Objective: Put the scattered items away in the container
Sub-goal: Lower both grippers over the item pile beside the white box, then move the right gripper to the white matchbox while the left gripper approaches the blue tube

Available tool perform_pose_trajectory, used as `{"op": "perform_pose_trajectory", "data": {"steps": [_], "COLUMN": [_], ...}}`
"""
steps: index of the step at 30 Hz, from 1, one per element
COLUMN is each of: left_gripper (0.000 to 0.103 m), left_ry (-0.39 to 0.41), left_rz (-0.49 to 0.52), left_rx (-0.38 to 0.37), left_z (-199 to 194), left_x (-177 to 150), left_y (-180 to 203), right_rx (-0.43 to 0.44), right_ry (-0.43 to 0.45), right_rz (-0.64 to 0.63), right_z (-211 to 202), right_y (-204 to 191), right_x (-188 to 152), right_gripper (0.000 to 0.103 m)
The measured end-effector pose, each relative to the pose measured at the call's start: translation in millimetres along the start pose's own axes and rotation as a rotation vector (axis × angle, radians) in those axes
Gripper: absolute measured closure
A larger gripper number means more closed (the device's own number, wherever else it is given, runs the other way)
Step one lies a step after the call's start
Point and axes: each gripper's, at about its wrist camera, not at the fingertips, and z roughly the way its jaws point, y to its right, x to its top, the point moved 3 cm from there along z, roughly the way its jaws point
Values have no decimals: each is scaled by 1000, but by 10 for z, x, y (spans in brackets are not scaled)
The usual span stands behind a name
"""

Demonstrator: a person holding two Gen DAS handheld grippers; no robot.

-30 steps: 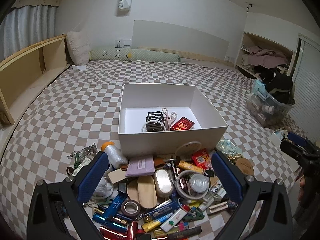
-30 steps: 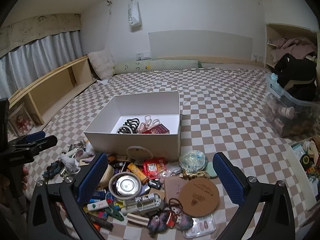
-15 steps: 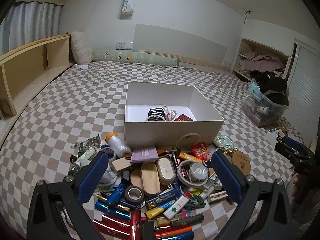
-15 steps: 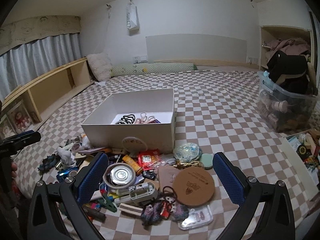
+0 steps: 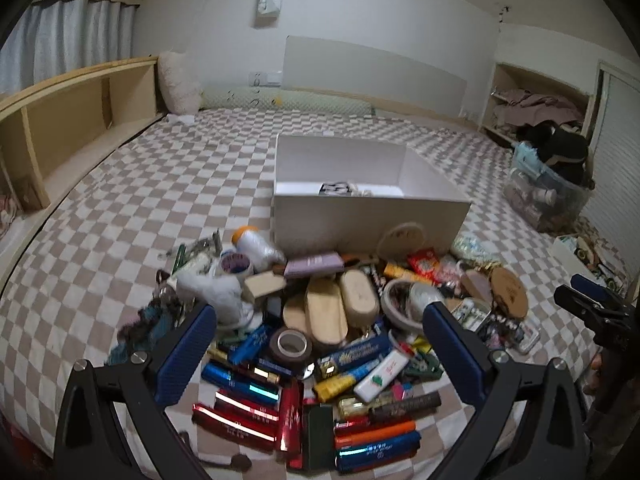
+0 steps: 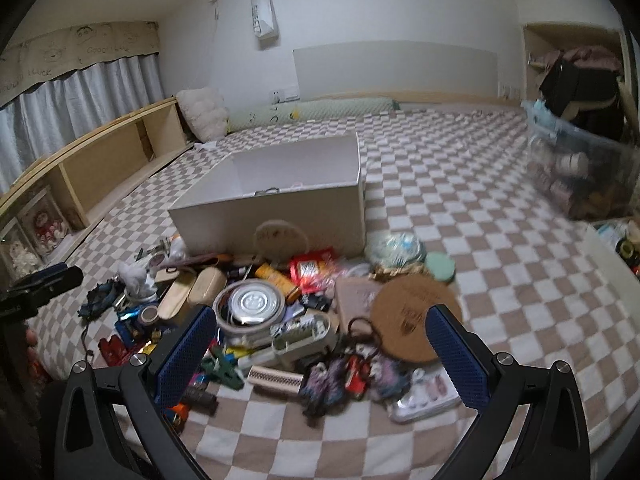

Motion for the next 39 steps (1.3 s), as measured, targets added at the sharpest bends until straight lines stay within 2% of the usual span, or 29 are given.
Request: {"op": "perform_pose_trajectory", "data": {"steps": [4, 6, 13, 20, 25, 29, 34, 39], "left_gripper": [0, 0, 0, 0, 0, 0, 0, 0], "left_ry": [-32, -51, -143, -186, -206, -218, -229, -238], "left_rz": [-1, 2, -35, -74, -66, -80, -85, -95], "left_rx": [-12, -33, -137, -166, -202, -230, -251, -252], "left_z": [58, 84, 141, 136, 120, 126, 165, 208], "left_x": [-192, -273, -566, -802, -944, -1009, -1057, -1103], "left_y": [33, 52, 96, 102, 179, 226, 279, 284], "right_rx": [-33, -16, 87, 188, 327, 399, 352, 226], "right_ry": [-10, -32, -139, -221, -257, -287, -314, -305], "right_rz": [-24, -13, 31, 56, 122, 179, 213, 166], "right_z": [69, 124, 327, 494, 588, 685, 810, 858], "right_y": [-50, -65, -184, -378, -491, -491, -370, -220], "right_x": [-148, -216, -467, -646, -675, -704, -758, -743], "right_gripper": [0, 0, 0, 0, 0, 0, 0, 0]}}
